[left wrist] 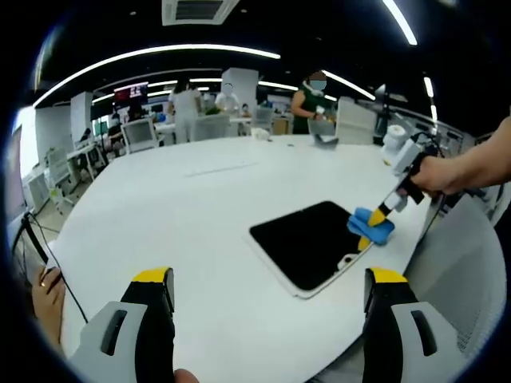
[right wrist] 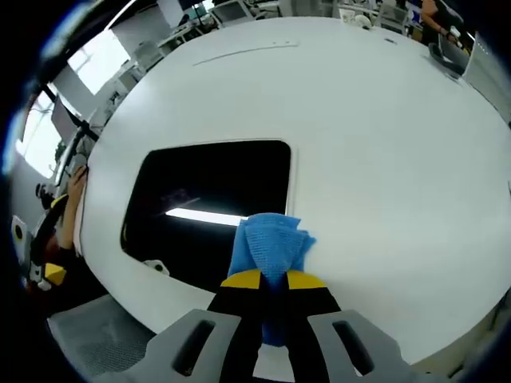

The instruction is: Wipe the mirror surface with the cleaning cloth until all visible marks leave the cleaned area.

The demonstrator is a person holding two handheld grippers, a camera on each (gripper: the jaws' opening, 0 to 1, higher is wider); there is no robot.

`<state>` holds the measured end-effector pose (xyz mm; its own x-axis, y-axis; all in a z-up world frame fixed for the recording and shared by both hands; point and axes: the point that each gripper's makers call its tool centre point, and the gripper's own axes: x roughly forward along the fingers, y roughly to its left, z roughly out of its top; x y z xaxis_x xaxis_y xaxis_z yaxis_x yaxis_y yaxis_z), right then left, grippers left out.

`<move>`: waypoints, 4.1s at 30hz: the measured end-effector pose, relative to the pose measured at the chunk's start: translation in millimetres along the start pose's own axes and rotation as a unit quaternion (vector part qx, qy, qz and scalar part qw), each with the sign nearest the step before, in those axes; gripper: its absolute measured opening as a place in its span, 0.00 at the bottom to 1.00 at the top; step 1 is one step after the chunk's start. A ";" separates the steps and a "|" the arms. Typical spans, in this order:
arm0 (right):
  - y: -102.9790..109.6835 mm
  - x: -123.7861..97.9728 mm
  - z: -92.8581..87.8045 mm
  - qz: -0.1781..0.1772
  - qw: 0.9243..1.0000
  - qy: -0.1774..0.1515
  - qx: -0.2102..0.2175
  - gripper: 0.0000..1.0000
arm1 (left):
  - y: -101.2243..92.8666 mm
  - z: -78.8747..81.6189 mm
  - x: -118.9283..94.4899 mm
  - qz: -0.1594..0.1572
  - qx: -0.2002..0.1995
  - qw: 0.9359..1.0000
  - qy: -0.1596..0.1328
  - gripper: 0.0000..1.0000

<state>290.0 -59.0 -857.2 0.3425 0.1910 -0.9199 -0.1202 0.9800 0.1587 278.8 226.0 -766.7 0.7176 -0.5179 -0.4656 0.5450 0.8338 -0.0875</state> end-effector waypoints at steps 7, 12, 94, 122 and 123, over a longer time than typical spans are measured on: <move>3.7 -1.4 1.2 -0.011 1.000 -0.016 0.000 0.04 | 8.1 -1.8 -6.1 0.003 -0.008 1.000 -0.006 0.99; 17.0 0.8 2.5 -0.002 1.000 -0.021 -0.003 0.04 | 13.6 -5.5 -12.0 0.009 -0.017 1.000 -0.005 0.99; 162.0 34.1 25.3 0.039 0.996 -0.051 -0.065 0.05 | 65.3 3.9 -33.0 0.004 -0.022 0.999 -0.030 0.99; 179.4 37.8 26.2 0.056 0.993 -0.043 -0.092 0.05 | 62.4 7.4 -28.5 0.003 -0.023 0.999 -0.035 0.99; 179.3 37.8 26.3 0.056 0.993 -0.043 -0.092 0.05 | 62.5 7.5 -28.7 0.003 -0.023 0.999 -0.035 0.99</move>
<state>305.9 125.4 -854.1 0.3946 0.3095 -0.8652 -0.3270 0.9272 0.1825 295.5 291.6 -752.2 0.7506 -0.5233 -0.4034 0.5206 0.8444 -0.1268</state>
